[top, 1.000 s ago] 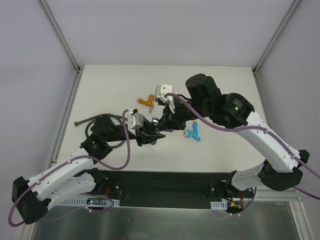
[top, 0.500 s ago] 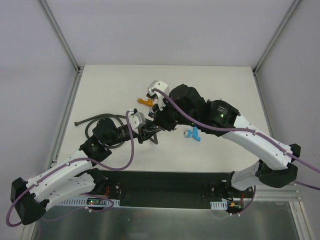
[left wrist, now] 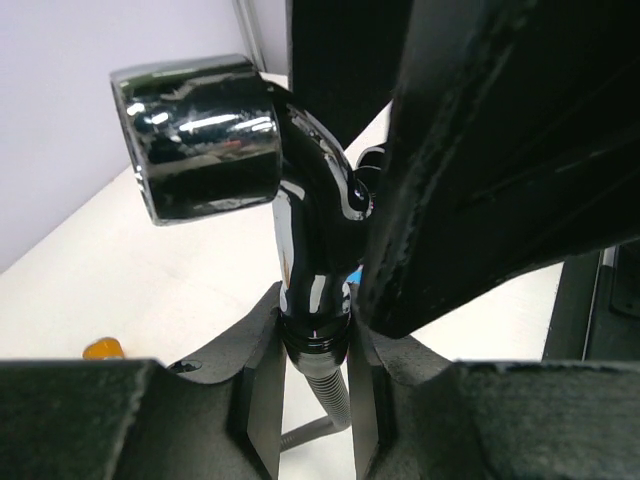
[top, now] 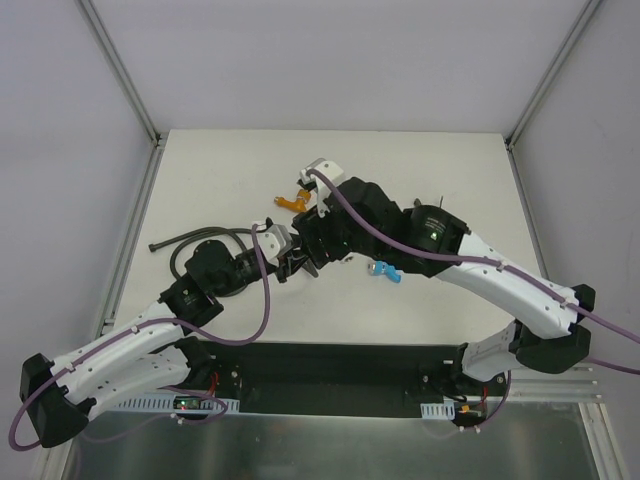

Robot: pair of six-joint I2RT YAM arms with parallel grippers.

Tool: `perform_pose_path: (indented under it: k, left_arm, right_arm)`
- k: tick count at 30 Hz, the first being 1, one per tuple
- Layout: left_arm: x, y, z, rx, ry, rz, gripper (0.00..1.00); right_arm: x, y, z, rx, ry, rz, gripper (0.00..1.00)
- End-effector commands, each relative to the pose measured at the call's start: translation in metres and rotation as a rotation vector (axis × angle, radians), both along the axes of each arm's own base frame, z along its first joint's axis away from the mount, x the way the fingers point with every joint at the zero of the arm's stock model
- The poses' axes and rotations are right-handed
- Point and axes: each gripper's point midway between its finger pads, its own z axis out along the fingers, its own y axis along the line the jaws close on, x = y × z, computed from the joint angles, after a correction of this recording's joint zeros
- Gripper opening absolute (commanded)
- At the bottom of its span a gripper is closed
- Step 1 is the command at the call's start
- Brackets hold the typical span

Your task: Install the water faucets

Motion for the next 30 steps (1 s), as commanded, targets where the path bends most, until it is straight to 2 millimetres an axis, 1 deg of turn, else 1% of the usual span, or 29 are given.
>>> perform_pose_path:
  k: [1,2,3,4,5,7,9,10,11,13,15,17,18,22,24,25,27,28,30]
  left_arm:
    - [-0.001,0.003,0.052,-0.124,-0.126,0.008,0.0]
    - [-0.002,0.003,0.053,-0.126,-0.125,0.004,0.0]
    - [-0.003,0.002,0.053,-0.128,-0.125,0.0,0.0]
    - [-0.003,0.001,0.052,-0.131,-0.119,-0.004,0.0]
    - [-0.004,0.001,0.053,-0.134,-0.118,-0.006,0.0]
    - [-0.004,0.001,0.053,-0.139,-0.114,-0.005,0.0]
    - [-0.004,0.002,0.055,-0.144,-0.113,-0.004,0.0]
    - [-0.004,0.002,0.055,-0.147,-0.107,-0.003,0.0]
    - [-0.004,0.001,0.055,-0.148,-0.106,-0.003,0.0]
    - [-0.005,0.002,0.057,-0.156,-0.101,-0.004,0.0]
    - [-0.005,0.001,0.056,-0.157,-0.098,-0.006,0.0]
    - [-0.006,0.001,0.058,-0.164,-0.094,-0.01,0.0]
    - [-0.006,0.001,0.057,-0.162,-0.091,-0.012,0.0]
    - [-0.007,0.0,0.059,-0.17,-0.084,-0.02,0.0]
    - [-0.007,0.001,0.06,-0.174,-0.083,-0.017,0.0]
    - [-0.007,0.001,0.06,-0.176,-0.084,-0.014,0.0]
    - [-0.006,0.002,0.06,-0.176,-0.085,-0.008,0.0]
    - [-0.006,0.002,0.06,-0.176,-0.085,-0.006,0.0]
    - [-0.006,0.003,0.06,-0.177,-0.079,-0.004,0.0]
  right_arm:
    - [0.0,-0.018,0.042,0.126,-0.068,-0.038,0.7]
    - [-0.001,-0.023,0.05,0.143,-0.089,-0.03,0.73]
    - [-0.002,-0.025,0.052,0.15,-0.095,-0.03,0.77]
    - [-0.002,-0.027,0.051,0.147,-0.1,-0.032,0.79]
    - [-0.002,-0.034,0.056,0.158,-0.113,-0.038,0.8]
    - [-0.005,-0.04,0.06,0.176,-0.124,-0.031,0.81]
    - [-0.01,-0.041,0.055,0.18,-0.119,-0.001,0.81]
    - [-0.017,-0.041,0.058,0.203,-0.113,0.034,0.82]
    - [-0.019,-0.038,0.052,0.202,-0.107,0.053,0.82]
    - [-0.022,-0.039,0.051,0.209,-0.112,0.071,0.84]
    - [-0.021,-0.038,0.042,0.189,-0.11,0.072,0.86]
    - [-0.022,-0.034,0.038,0.187,-0.11,0.092,0.9]
    - [-0.023,-0.033,0.033,0.178,-0.105,0.103,0.91]
    - [-0.032,-0.017,0.03,0.201,-0.085,0.188,0.91]
    - [-0.037,-0.012,0.029,0.21,-0.072,0.22,0.9]
    - [-0.043,-0.007,0.029,0.227,-0.057,0.257,0.89]
    - [-0.048,-0.003,0.033,0.252,-0.045,0.28,0.85]
    - [-0.056,0.002,0.035,0.276,-0.028,0.327,0.84]
    - [-0.06,0.005,0.038,0.298,-0.013,0.347,0.82]
